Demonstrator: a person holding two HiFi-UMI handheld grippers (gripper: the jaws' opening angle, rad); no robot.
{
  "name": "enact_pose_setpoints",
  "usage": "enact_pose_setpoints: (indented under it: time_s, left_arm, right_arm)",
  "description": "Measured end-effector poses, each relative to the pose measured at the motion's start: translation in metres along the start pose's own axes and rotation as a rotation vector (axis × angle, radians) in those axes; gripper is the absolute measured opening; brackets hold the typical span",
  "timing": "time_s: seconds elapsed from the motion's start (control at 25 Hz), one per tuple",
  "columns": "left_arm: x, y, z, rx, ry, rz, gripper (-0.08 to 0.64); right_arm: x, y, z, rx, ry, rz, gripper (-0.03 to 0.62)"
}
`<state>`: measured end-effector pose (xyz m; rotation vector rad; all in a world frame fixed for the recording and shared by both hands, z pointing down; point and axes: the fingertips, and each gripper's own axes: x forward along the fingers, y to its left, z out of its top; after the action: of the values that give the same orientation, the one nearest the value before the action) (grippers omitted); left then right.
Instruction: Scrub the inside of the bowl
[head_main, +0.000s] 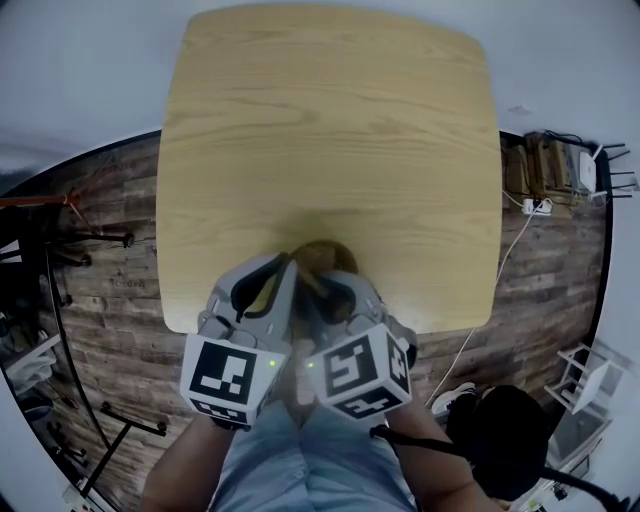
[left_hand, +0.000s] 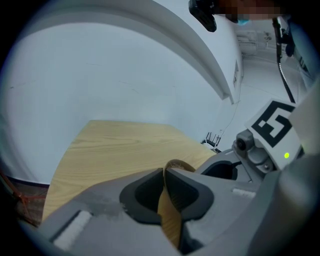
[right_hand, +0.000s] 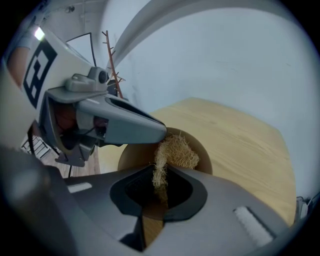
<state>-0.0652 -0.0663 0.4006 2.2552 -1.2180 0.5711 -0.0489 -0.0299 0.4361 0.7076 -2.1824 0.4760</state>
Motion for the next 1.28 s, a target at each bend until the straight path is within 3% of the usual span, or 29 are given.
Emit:
enact_pose_setpoints:
  time_s: [0.24, 0.48, 0.84, 1.08, 1.28]
  left_arm:
    - [0.003, 0.005, 0.002, 0.092, 0.005, -0.041, 0.037]
    - [0.001, 0.006, 0.002, 0.092, 0.003, -0.042, 0.035]
    - [0.0, -0.005, 0.007, 0.119, 0.001, -0.044, 0.035]
    - [-0.002, 0.005, 0.011, 0.137, 0.003, 0.005, 0.037]
    - [-0.001, 0.007, 0.017, 0.141, 0.004, 0.004, 0.035]
  right_arm:
    - [-0.001, 0.024, 0.003, -0.03, 0.002, 0.133, 0.044]
    - [-0.013, 0.031, 0.005, -0.013, -0.022, 0.19, 0.043]
    - [-0.039, 0.034, 0.0, -0.002, -0.049, 0.193, 0.043]
    - [-0.058, 0.041, -0.01, -0.003, -0.056, 0.214, 0.043]
    - [-0.069, 0.017, -0.003, -0.025, -0.078, 0.106, 0.044]
